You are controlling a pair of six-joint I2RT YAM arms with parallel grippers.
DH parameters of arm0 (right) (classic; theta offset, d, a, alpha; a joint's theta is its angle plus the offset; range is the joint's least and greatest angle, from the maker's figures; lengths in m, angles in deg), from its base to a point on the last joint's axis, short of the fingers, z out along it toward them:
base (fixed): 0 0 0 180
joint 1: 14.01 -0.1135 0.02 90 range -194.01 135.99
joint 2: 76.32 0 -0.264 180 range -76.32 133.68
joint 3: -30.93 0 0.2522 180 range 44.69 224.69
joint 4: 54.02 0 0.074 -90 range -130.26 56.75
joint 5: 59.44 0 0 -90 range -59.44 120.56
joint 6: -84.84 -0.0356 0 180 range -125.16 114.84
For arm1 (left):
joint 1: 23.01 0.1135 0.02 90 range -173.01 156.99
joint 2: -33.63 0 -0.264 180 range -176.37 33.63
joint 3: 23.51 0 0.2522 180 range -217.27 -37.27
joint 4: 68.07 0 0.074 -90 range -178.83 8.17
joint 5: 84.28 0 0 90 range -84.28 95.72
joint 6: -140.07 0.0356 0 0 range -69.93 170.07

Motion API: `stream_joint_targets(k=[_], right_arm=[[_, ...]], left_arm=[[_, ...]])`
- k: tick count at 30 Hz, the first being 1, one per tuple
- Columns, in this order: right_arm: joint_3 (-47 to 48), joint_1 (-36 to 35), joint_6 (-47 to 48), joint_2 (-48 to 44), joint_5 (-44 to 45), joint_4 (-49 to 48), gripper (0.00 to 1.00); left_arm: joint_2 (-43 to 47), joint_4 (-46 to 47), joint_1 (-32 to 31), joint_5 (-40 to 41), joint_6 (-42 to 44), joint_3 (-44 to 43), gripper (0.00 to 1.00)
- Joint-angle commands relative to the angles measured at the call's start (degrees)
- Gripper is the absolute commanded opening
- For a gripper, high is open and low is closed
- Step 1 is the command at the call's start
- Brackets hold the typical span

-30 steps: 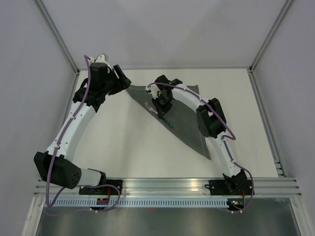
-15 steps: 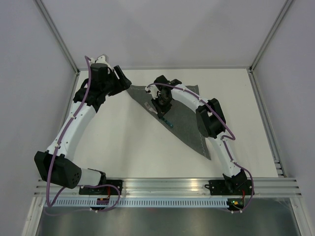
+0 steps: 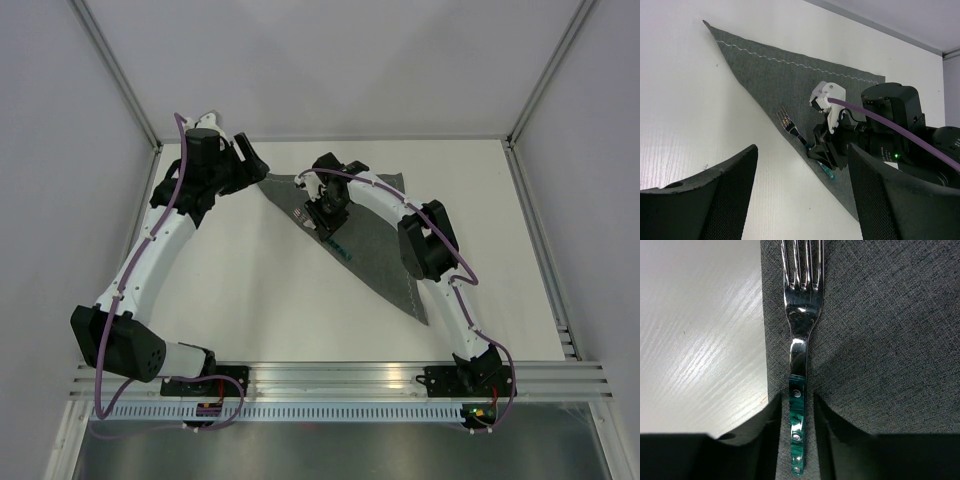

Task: Fold the napkin, place the utensils inside, and roll it up
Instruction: Place the utensil onto the napkin, then fold the napkin

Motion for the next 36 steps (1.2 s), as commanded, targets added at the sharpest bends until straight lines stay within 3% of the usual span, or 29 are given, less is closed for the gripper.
stream_joint_targets(k=[1, 7, 12, 20, 27, 36], right_arm=[[0.50, -0.57, -3.56, -3.31, 3.57, 1.53, 0.40], [0.15, -0.39, -3.03, -8.58, 2.26, 1.26, 0.55], [-1.60, 4.51, -3.82, -17.27, -1.43, 0.04, 0.57], [-17.15, 25.50, -5.50, -35.47, -10.23, -7.51, 0.57], [-30.06, 32.47, -3.82, -45.14, -10.23, -11.30, 0.57], [-34.47, 36.52, -4.53, -46.29, -10.05, -15.26, 0.58]], left_arm=[[0.25, 1.68, 0.33, -1.88, 2.77, 0.07, 0.79], [1.13, 2.90, 0.24, -3.54, 3.73, 0.51, 0.81], [2.89, 7.38, -2.91, -3.83, 6.62, 4.37, 0.81], [5.09, 26.26, -24.87, 9.70, 16.47, 18.67, 0.80], [-1.92, 47.01, -48.58, 18.59, 33.59, 30.39, 0.82], [-16.43, 63.80, -63.28, 23.51, 46.44, 31.98, 0.84]])
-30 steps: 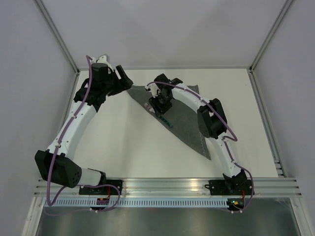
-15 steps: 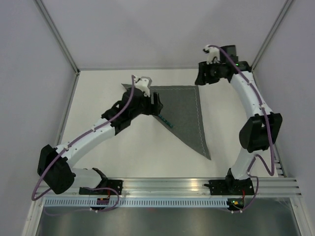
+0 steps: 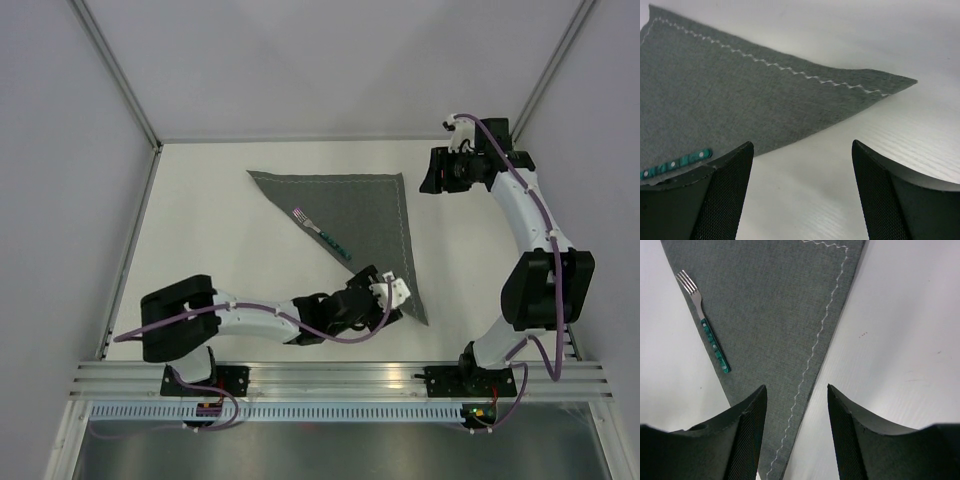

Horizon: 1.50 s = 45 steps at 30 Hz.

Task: Fold the napkin, place the utensils inside, and roll it up
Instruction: Fold the napkin

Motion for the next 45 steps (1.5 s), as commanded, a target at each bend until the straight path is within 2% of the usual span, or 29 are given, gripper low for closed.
stream_joint_targets(k=[1, 6, 14, 21, 30, 44, 45], right_arm=[[-0.67, 1.92, -1.12, -1.99, -0.57, -3.65, 0.57], [-2.07, 2.01, -0.77, -2.43, -0.39, -4.45, 0.57], [-3.39, 2.10, -0.41, -3.13, -0.21, -5.24, 0.57], [-3.83, 2.01, -0.24, -3.31, -0.21, -5.41, 0.57], [-3.92, 2.01, -0.41, -3.22, -0.39, -5.68, 0.55], [-4.01, 2.01, -0.50, -3.04, -0.83, -5.76, 0.52], [-4.09, 2.01, -0.42, -2.96, -0.83, -5.76, 0.52]], left_arm=[[-4.57, 12.60, -4.52, 4.78, 9.88, -0.87, 0.84], [-11.61, 17.87, -9.18, 6.55, 16.73, -1.75, 0.84], [-21.80, 28.85, -10.95, 6.02, 25.43, -3.33, 0.84], [-27.34, 29.84, -11.04, 4.00, 27.38, -6.93, 0.82], [-30.78, 27.55, -11.39, 1.28, 28.35, -10.63, 0.71], [-32.01, 27.03, -11.39, 3.03, 28.79, -11.68, 0.29], [-31.93, 26.67, -11.39, 3.12, 28.96, -11.86, 0.16]])
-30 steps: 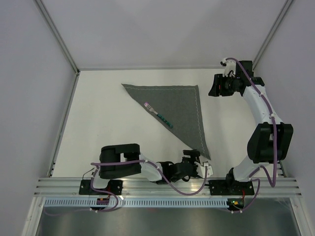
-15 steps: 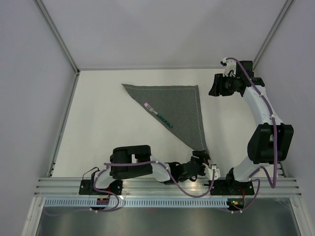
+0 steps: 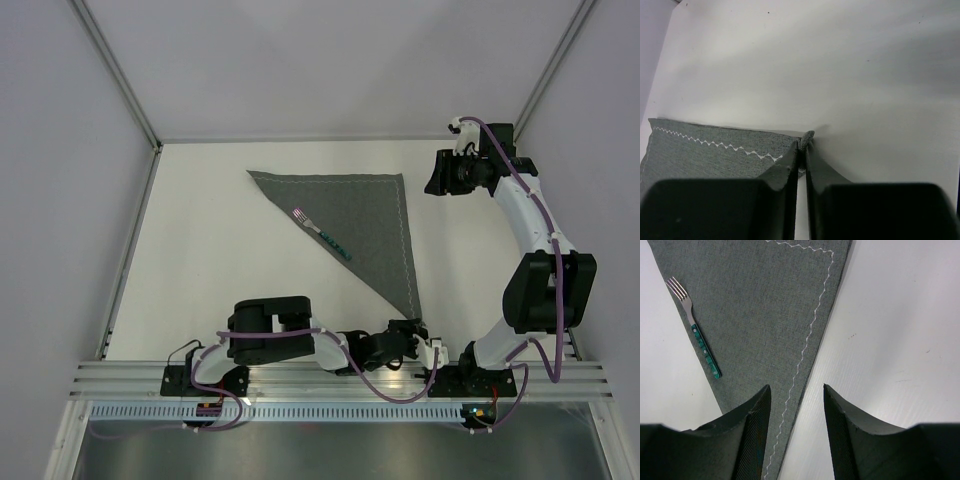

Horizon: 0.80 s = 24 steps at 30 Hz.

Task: Fold the napkin, place the utensils inside, and roll it up
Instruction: Fold the napkin

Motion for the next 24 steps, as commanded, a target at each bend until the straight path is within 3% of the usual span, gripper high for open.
stream_joint_targets(k=[1, 2, 7, 13, 16, 20, 24], right_arm=[[-0.21, -0.11, -0.52, -1.73, -0.96, -1.31, 0.52], [-0.21, -0.02, -0.52, -1.73, -0.96, -1.31, 0.52], [-0.29, -0.11, -0.44, -1.64, -1.05, -1.31, 0.52], [-0.29, -0.02, -0.44, -1.73, -1.05, -1.22, 0.51], [-0.29, -0.02, -0.44, -1.73, -1.22, -1.22, 0.51], [-0.29, -0.02, -0.44, -1.82, -1.40, -0.95, 0.51], [-0.21, -0.11, -0.35, -1.64, -1.84, -0.95, 0.51]], left_arm=[[-0.71, -0.69, -0.44, 0.13, 1.62, -1.61, 0.11], [-0.54, -0.78, -0.44, 0.30, 1.36, -1.79, 0.02], [2.09, -3.42, -0.18, -0.31, -3.03, -2.49, 0.02], [10.07, -9.65, 5.70, -2.15, -18.40, -2.93, 0.02], [15.00, -13.35, 11.59, -4.78, -28.67, -2.49, 0.02], [19.75, -17.92, 24.33, -13.82, -47.46, -1.62, 0.02], [22.49, -19.94, 33.12, -16.39, -56.73, -0.03, 0.02]])
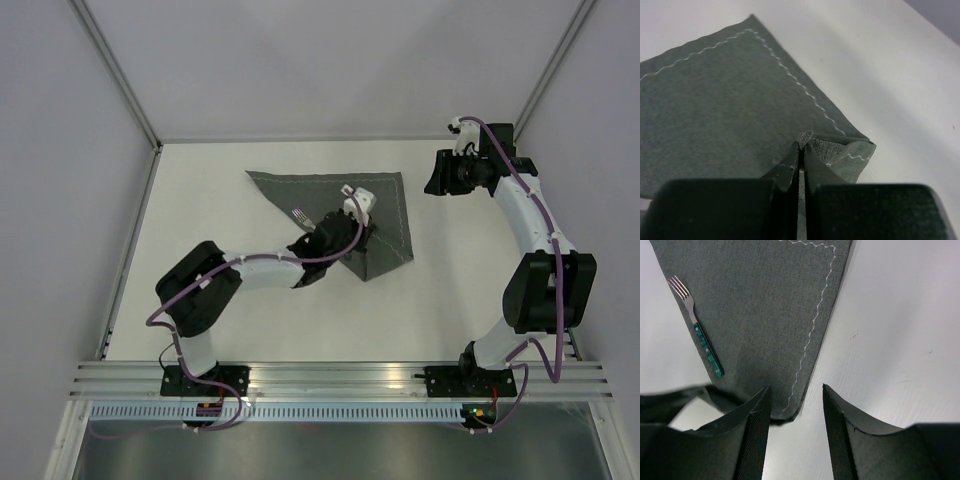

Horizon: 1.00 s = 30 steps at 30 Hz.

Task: Fold the napkin, place the utensils inside, and roll it up
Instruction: Fold the napkin

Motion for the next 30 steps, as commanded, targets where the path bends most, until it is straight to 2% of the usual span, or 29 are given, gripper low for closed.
stream_joint_targets(k=[1, 7, 13, 18, 30], right_arm=[[-0.12, -0.11, -0.35, -1.56, -1.38, -0.78, 0.51], [-0.12, -0.11, -0.44, -1.20, -1.91, -0.52, 0.51], [-0.12, -0.20, -0.17, -1.12, -2.08, -0.34, 0.51], [-0.12, -0.11, -0.08, -0.85, -2.35, -0.08, 0.51], [-0.03, -0.20, 0.27, -0.32, -2.35, 0.10, 0.50]], left_arm=[[3.62, -4.79, 5.98, -4.77, -17.71, 1.28, 0.02], [4.16, -7.88, 18.72, -9.93, -27.04, 2.86, 0.02], [3.19, -9.46, 25.50, -12.92, -28.73, 3.13, 0.02], [1.97, -11.83, 29.02, -14.61, -29.08, 1.55, 0.02], [-1.99, -14.12, 32.63, -17.95, -29.52, -1.35, 0.02]])
